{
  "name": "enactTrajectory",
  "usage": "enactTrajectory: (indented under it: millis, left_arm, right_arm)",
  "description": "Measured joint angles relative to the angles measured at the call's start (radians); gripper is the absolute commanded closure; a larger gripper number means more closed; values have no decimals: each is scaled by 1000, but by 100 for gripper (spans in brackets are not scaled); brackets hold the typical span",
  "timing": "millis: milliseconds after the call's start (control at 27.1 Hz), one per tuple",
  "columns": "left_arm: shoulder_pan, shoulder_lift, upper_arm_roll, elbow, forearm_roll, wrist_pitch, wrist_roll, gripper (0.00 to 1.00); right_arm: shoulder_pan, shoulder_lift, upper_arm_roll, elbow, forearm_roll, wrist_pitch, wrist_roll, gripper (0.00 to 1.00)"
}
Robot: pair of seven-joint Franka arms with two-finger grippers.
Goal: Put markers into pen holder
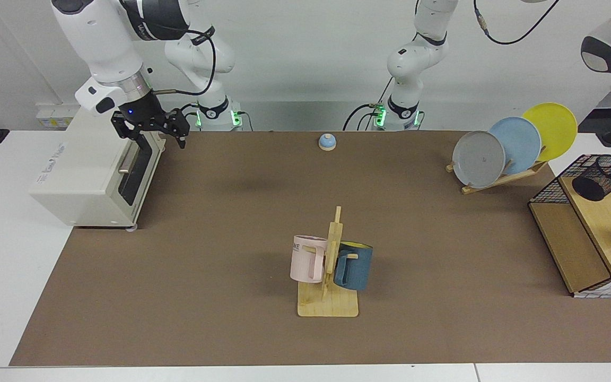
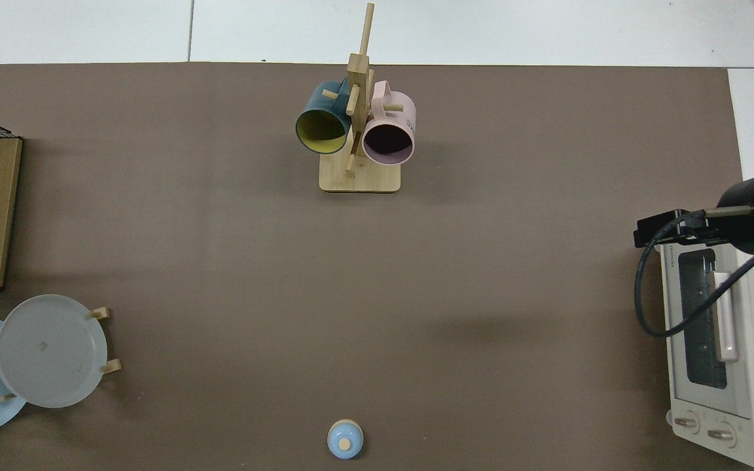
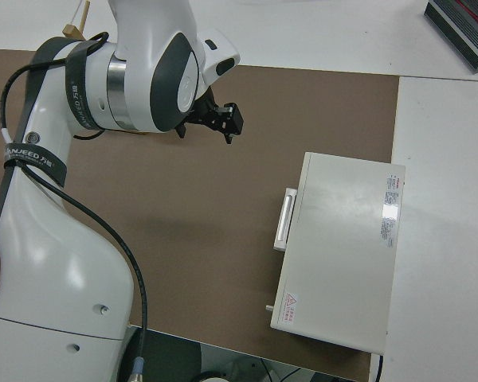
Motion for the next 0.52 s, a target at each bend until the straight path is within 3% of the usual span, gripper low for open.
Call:
enactTrajectory:
  millis: [516]
  left_arm:
    - [1,-1,2,-45,-14,-1,0,100]
  right_arm:
    - [0,0,0,0,0,0,0,0]
